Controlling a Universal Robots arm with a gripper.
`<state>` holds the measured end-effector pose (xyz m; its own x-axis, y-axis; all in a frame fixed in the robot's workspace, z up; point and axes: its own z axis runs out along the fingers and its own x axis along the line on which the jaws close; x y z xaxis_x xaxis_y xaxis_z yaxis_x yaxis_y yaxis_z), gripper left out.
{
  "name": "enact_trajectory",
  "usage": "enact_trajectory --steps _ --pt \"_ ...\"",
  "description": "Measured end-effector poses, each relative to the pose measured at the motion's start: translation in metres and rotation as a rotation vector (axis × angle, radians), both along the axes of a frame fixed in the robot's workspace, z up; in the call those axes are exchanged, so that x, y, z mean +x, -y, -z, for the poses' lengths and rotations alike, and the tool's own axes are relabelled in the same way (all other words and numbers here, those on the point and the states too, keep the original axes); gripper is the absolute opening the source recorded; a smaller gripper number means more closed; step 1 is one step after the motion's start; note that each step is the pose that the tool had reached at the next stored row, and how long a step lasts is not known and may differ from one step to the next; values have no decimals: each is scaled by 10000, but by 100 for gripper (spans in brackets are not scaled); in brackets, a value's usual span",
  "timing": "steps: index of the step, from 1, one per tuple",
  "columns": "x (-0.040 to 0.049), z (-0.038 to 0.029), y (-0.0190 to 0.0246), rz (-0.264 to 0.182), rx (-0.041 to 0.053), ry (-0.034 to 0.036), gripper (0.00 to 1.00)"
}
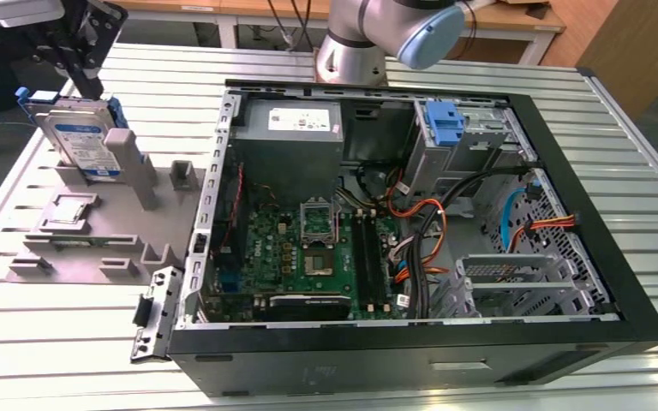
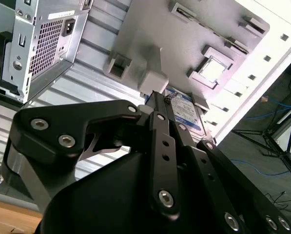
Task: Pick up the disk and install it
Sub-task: 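Reach for the disk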
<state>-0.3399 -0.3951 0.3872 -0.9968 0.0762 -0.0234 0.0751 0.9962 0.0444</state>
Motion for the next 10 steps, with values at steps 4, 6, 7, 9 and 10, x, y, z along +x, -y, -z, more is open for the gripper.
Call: enact_trajectory --steps 4,6,7,9,10 --pt "-20 0 0 0 0 0 10" --pt "-31 0 0 0 0 -1 10" --pt "-36 0 0 0 -1 -1 10" --pt "-46 0 0 0 0 -1 10" --pt "-51 1 0 0 -1 0 10"
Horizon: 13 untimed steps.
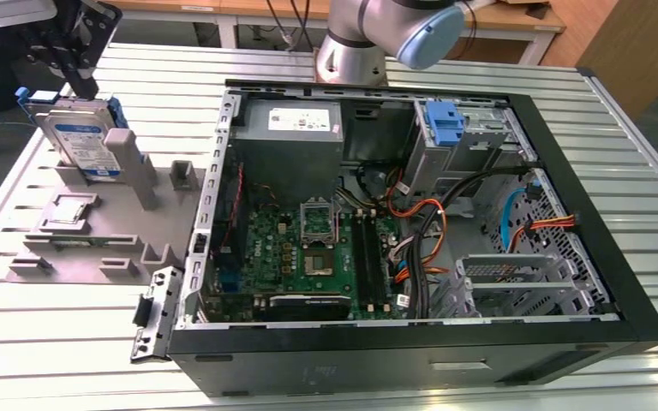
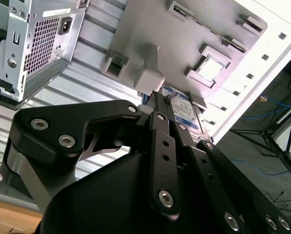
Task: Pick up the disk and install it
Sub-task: 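Reach for the disk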
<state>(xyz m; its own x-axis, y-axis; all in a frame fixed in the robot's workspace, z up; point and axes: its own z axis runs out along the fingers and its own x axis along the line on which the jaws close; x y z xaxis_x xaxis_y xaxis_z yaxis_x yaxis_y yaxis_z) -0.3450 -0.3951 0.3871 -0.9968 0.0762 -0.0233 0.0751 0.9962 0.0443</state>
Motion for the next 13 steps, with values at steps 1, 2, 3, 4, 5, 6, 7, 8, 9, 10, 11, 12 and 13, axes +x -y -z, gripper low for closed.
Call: enact_trajectory --steps 1,2,3,4,5,6,7,8,9,10,11,12,13 --pt "-5 0 0 0 0 -1 10" --pt "-10 0 0 0 0 0 10" --pt "-15 0 0 0 0 0 10" --pt "-20 1 0 0 0 0 10" --pt "-25 1 0 0 1 1 10" --pt "-31 0 0 0 0 -1 10" --pt "-36 0 0 0 0 0 10" --pt "-41 1 0 -1 0 0 10" --pt "-46 1 0 0 0 -1 10" --pt "-51 1 0 0 0 0 10" --pt "-54 1 0 -3 1 0 10" --pt "-55 1 0 -101 1 0 10" --pt "-55 1 -1 -276 1 0 10"
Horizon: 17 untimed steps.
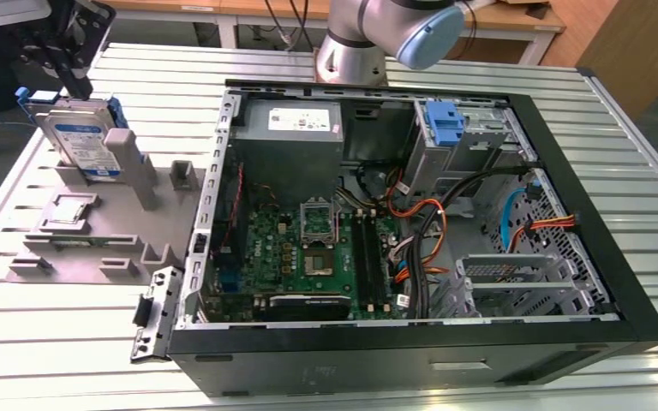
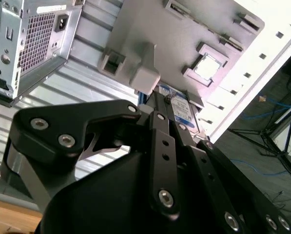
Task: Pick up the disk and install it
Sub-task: 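Reach for the disk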
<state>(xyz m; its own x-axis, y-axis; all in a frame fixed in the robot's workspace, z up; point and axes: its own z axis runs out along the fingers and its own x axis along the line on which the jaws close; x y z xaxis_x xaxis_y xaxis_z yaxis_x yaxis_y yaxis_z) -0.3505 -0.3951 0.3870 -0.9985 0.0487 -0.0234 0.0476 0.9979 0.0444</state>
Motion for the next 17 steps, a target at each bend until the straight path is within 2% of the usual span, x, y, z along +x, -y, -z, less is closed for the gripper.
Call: enact_trajectory --steps 2,17 --pt "-1 0 0 -259 -1 0 10" --pt "0 0 0 -348 -1 0 10"
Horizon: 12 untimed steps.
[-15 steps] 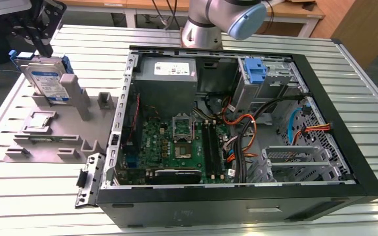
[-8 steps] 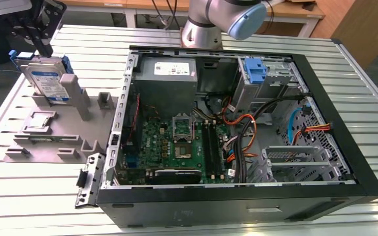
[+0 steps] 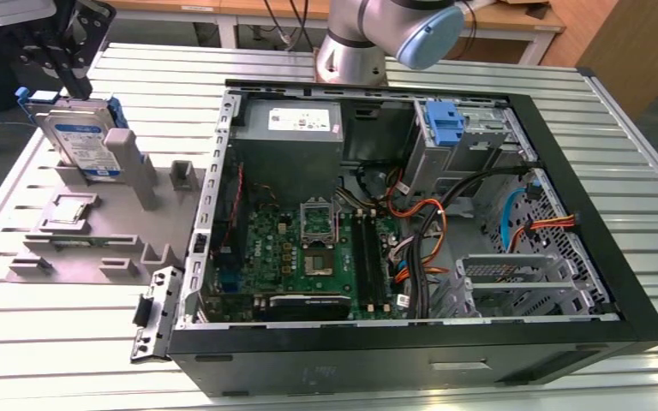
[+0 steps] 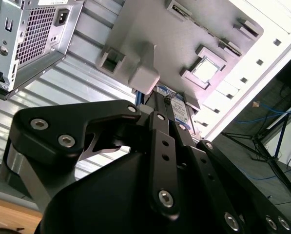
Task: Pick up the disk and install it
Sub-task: 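Reach for the disk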
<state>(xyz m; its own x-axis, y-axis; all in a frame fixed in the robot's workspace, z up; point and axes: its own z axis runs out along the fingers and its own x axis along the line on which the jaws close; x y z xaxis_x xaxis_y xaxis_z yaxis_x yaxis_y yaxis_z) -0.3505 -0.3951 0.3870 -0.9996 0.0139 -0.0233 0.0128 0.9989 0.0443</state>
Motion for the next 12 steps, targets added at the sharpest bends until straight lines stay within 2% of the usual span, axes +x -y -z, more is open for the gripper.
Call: enact_trajectory --steps 12 --pt "0 0 0 -159 0 0 10"
